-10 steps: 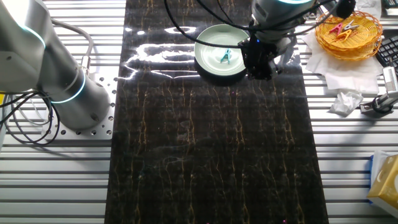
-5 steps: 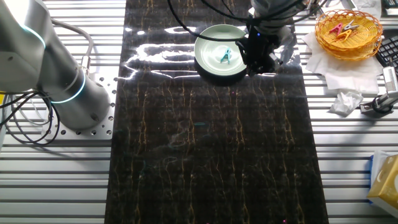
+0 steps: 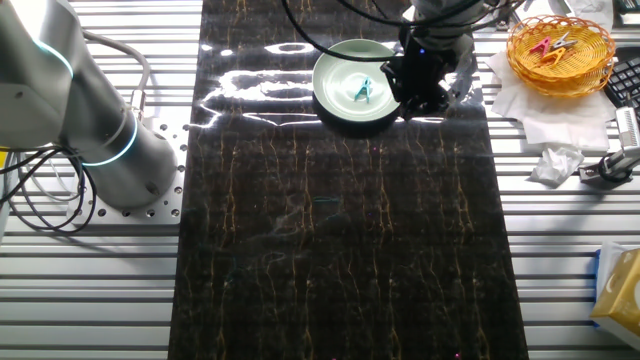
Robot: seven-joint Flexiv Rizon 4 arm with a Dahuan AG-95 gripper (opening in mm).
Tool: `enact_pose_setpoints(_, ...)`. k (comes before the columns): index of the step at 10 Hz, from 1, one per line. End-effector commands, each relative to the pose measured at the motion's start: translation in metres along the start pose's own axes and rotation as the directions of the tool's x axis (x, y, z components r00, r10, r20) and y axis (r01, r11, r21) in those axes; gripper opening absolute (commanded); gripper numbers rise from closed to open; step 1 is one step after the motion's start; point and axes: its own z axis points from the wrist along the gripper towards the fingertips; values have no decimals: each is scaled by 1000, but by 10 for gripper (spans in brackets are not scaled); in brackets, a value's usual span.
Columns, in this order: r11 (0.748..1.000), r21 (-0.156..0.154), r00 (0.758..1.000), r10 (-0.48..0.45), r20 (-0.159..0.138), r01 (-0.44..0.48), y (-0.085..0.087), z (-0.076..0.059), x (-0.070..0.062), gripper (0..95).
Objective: Use a clamp
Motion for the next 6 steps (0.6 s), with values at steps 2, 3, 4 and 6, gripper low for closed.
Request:
enact_pose_setpoints(2,993,-16,993,116,-3,-116,-1,-7,-22,0)
enact_pose_setpoints(3,992,-21,992,124,-8,-124,-1,-11,-32,0)
enact_pose_setpoints(4,991,-29,992,127,-14,-128,0,-14,-40,0)
enact_pose_setpoints(6,998,-47,999,37,-11,-38,0,-19,-50,0)
